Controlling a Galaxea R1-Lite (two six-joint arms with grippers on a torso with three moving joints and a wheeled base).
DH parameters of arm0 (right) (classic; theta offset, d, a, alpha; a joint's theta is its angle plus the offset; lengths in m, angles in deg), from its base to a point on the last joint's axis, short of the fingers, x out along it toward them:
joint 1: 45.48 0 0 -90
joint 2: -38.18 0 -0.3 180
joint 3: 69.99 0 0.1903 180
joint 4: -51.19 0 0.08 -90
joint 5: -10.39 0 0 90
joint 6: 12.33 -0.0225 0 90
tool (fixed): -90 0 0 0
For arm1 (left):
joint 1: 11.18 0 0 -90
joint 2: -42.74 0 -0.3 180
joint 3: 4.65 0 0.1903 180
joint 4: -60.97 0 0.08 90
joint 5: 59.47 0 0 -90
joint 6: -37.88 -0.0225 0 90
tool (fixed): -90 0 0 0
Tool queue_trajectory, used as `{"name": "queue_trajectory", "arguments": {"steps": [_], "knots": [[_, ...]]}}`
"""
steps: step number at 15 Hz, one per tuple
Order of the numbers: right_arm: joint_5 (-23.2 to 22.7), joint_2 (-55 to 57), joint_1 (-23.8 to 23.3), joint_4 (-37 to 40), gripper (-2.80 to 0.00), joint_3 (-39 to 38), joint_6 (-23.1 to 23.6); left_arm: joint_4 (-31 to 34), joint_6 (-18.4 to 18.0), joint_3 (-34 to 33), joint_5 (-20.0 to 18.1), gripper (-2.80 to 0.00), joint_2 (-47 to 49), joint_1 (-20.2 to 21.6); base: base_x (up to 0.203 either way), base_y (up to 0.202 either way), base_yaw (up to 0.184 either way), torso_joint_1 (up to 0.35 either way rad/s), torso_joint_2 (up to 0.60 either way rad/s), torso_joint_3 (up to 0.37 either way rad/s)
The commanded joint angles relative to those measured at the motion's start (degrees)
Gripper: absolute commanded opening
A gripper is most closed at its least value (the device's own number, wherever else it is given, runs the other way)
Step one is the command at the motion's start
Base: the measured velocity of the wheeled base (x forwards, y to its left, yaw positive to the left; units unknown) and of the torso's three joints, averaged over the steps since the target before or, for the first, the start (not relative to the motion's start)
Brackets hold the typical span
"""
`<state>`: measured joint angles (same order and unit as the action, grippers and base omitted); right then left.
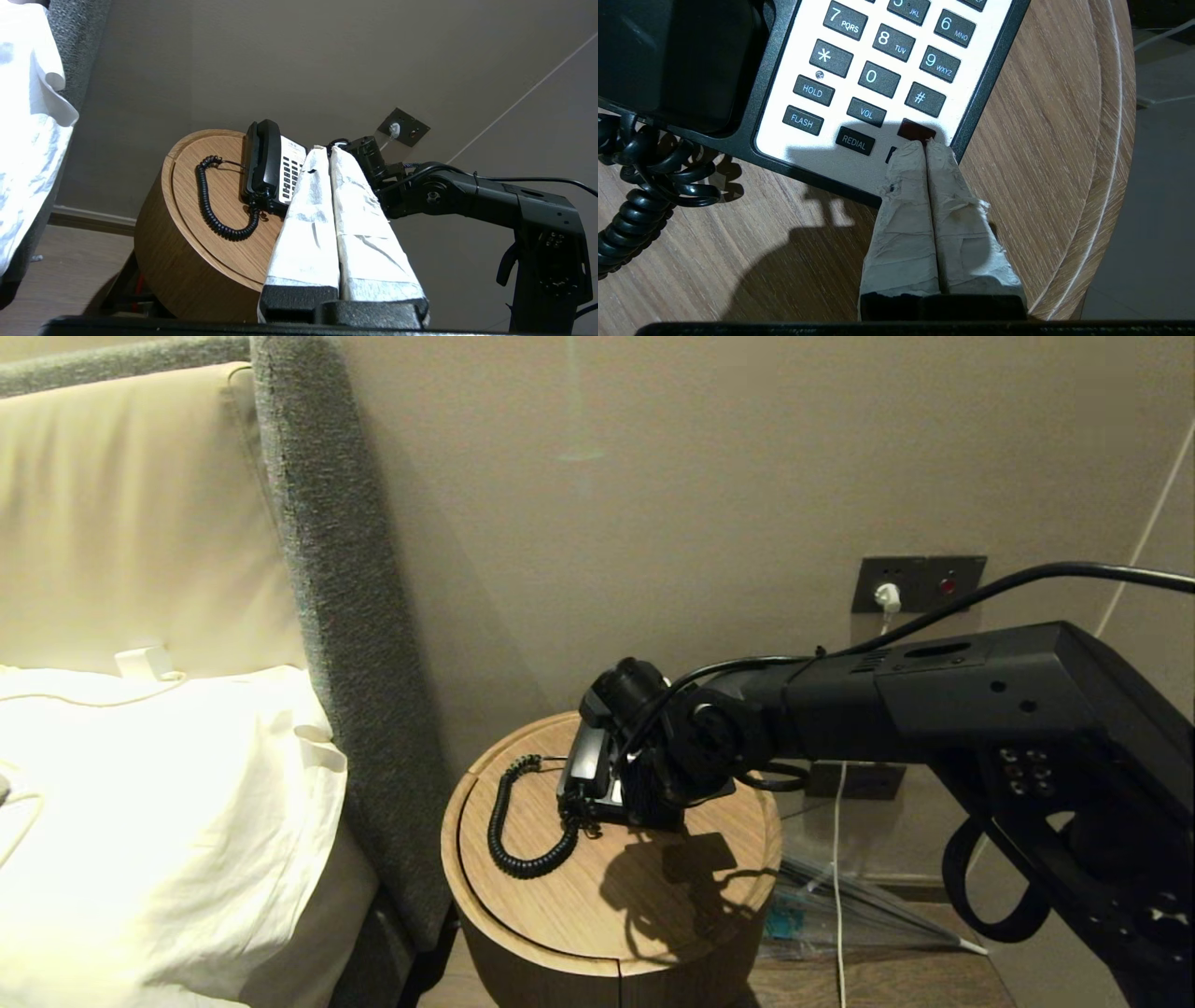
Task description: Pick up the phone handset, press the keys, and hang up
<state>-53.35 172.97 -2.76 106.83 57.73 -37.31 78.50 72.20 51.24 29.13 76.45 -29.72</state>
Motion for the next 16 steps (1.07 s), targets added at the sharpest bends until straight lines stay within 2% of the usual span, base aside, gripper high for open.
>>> {"name": "queue_trajectory", "arguments": {"steps": [1,9,12,13,16], "knots": [[0.11,-0.20,0.00,0.41,-2.80,0.38,-0.08,-0.05,0.22,-0.09,-0.01,-2.80,0.13,0.00,0.000,0.000,0.000,0.000,0.00,0.000],[0.86,-10.46,0.00,1.63,-2.80,1.83,-0.77,-0.84,0.41,-1.85,0.41,-2.80,0.19,0.06,0.000,0.000,0.000,0.000,0.00,0.000],[3.78,-15.61,-0.01,1.92,-2.80,1.76,-0.69,-0.68,0.16,-4.75,6.07,-2.80,-0.77,1.41,0.000,0.000,0.000,0.000,0.00,0.000],[4.13,-17.08,-0.06,2.10,-2.80,1.71,-0.77,-0.59,0.11,-6.44,7.96,-2.80,-1.28,2.62,0.000,0.000,0.000,0.000,0.00,0.000],[4.35,-21.68,-0.09,2.14,-2.80,0.66,-1.09,2.49,-0.60,-8.77,9.58,-2.80,-7.32,11.90,0.000,0.000,0.000,0.000,0.00,0.000]]}}
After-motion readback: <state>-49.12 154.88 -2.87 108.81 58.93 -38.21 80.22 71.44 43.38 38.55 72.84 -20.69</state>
